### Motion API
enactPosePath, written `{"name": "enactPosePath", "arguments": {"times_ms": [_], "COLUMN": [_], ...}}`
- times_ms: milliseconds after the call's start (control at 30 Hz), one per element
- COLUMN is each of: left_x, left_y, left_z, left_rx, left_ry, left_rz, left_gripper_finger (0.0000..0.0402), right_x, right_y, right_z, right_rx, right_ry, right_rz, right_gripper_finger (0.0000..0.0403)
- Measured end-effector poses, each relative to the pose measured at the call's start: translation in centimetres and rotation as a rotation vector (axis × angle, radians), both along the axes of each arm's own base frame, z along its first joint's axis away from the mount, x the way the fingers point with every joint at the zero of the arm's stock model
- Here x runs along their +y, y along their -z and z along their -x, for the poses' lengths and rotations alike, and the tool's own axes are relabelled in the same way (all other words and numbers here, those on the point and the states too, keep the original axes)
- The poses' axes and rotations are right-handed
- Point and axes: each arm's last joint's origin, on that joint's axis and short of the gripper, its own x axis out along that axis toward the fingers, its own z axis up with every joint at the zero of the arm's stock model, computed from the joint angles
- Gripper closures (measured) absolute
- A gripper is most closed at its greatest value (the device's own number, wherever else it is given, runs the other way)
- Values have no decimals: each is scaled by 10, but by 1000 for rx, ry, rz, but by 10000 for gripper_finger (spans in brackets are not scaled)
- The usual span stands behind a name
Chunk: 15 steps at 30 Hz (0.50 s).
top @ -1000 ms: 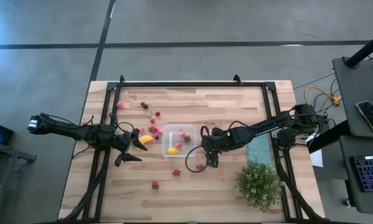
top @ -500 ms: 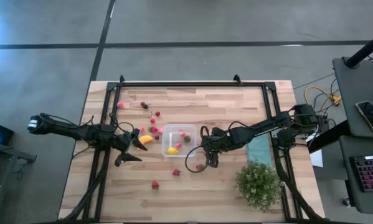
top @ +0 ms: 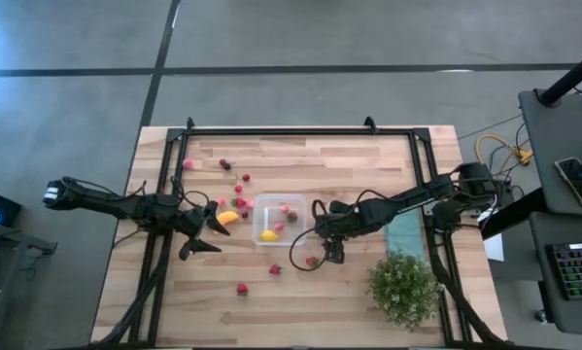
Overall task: Pick and placing Produce into tupperware
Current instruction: Put the peach into the transparent bin
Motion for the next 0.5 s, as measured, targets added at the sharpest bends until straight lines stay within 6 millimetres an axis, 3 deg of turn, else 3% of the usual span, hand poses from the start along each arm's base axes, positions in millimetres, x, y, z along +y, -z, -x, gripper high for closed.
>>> {"name": "enactPosePath", "arguments": {"times_ms": [500], "left_x": [0], "left_y": [0], "left_z": [0], "left_rx": [0], "left_ry": [0], "left_rz": [0], "left_gripper_finger": [152], "right_x": [-1], "right_y": [2], "right_z": [2], "right_rx": [26], "right_ry": [-57], "right_rz": [32], "right_gripper_finger": [174]}}
